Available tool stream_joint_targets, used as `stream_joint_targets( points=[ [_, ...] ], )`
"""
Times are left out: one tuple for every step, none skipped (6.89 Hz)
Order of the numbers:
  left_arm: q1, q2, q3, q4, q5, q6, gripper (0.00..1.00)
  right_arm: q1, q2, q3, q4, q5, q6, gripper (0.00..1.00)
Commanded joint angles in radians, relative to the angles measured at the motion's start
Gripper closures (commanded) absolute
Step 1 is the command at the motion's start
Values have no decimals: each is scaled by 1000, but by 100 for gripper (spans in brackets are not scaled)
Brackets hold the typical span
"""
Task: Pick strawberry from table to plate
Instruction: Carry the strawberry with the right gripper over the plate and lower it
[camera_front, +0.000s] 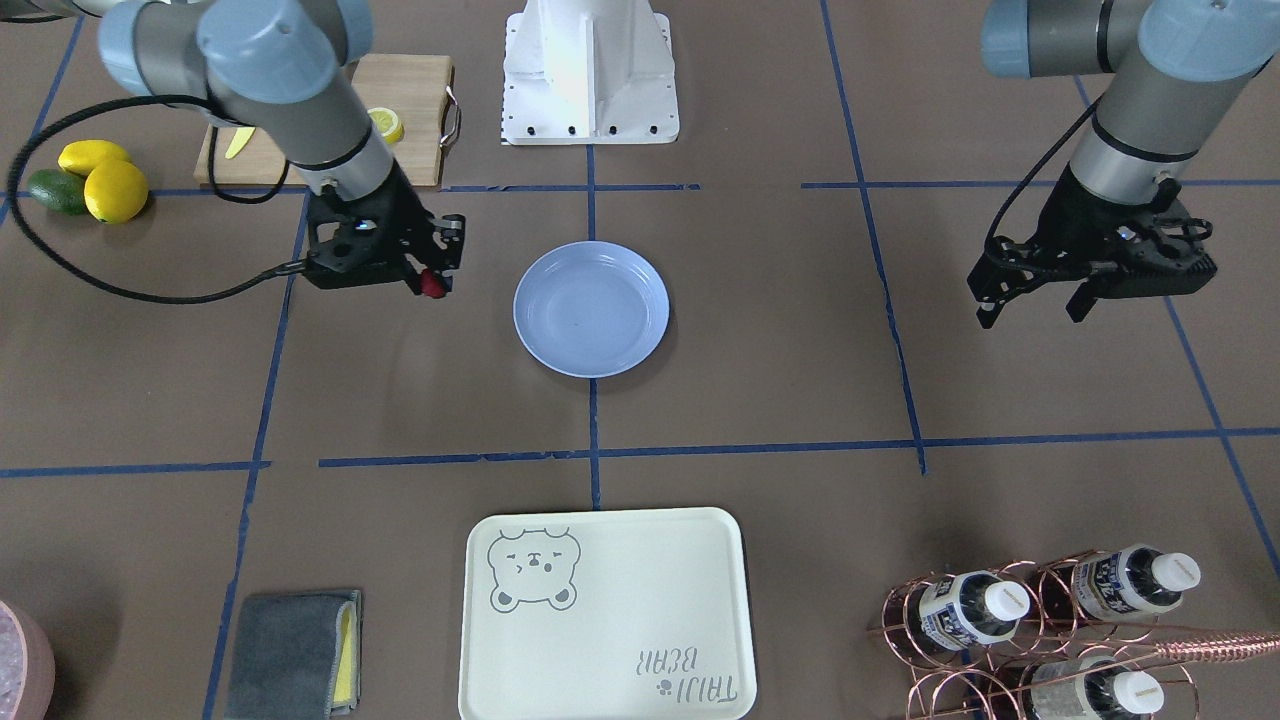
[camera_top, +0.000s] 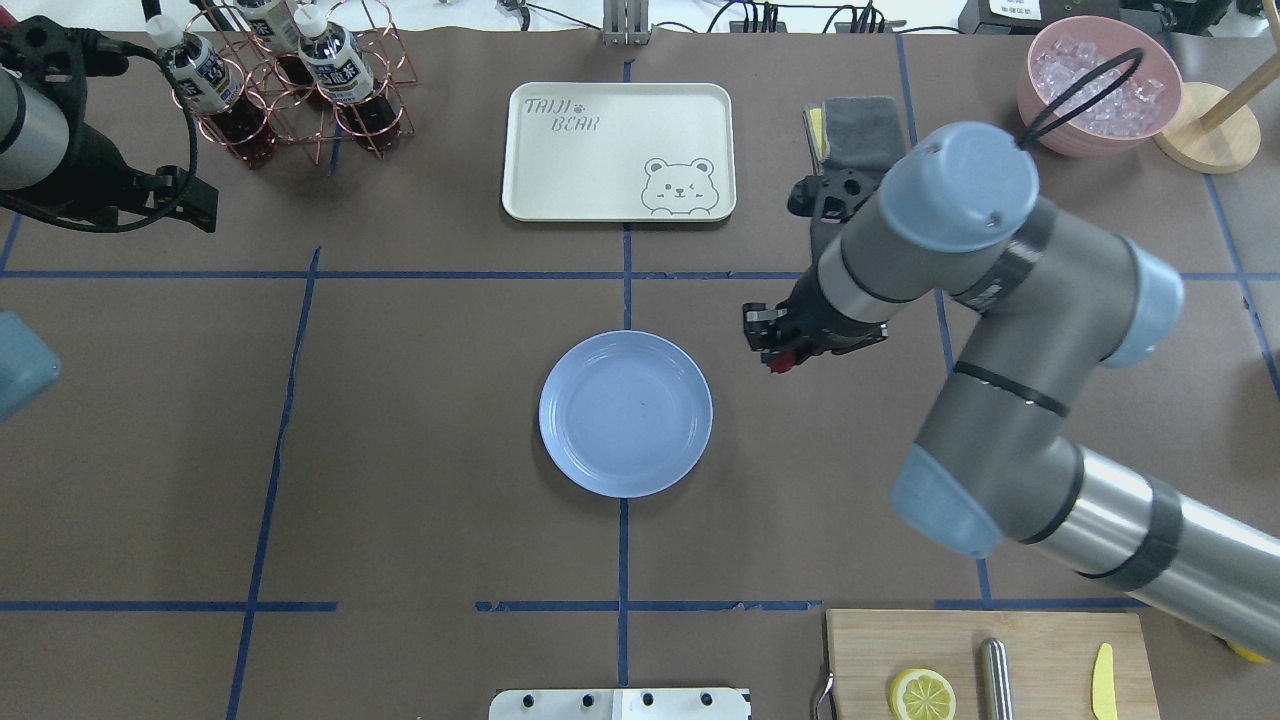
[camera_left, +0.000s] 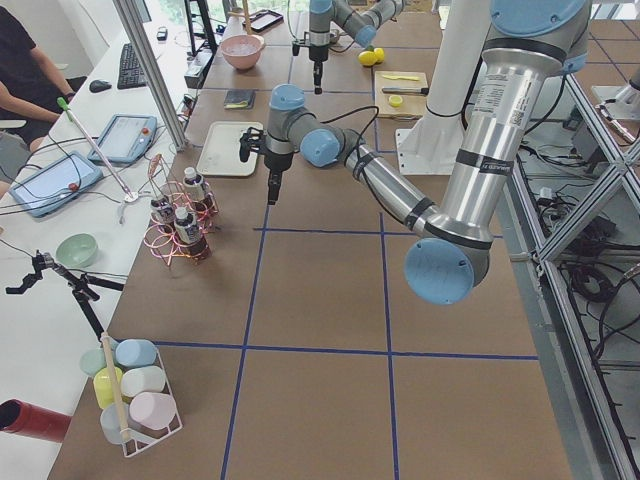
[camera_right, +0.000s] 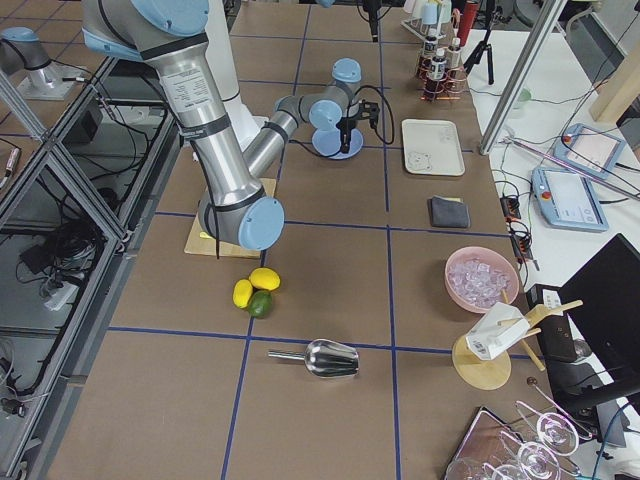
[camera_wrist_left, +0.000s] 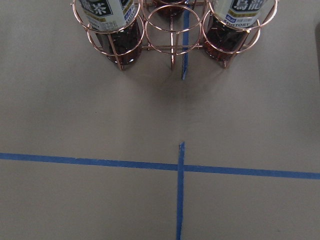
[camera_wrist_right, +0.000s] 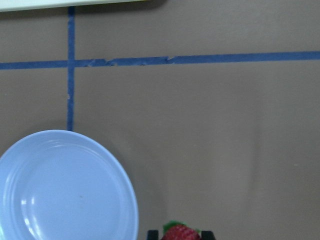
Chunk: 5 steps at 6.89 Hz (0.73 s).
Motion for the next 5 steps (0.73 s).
stream_joint_targets(
  points=[
    [-49, 49, 5, -4, 0, 128, 0, -114, 150, -160, 0, -102, 74, 100],
    [-57, 54, 7, -7, -2, 139, 0, -154, 183, -229, 6, -163, 78, 100],
    [-66, 54, 7, -7, -3, 141, 0, -171, 241, -318, 44, -183, 89, 100],
    [-72, 54, 7, -7, -3, 139, 0, -186, 243, -353, 86, -185, 89, 100],
    [-72, 54, 7, -7, -3, 141, 0, -187, 247, -358, 89, -185, 91, 100]
  ],
)
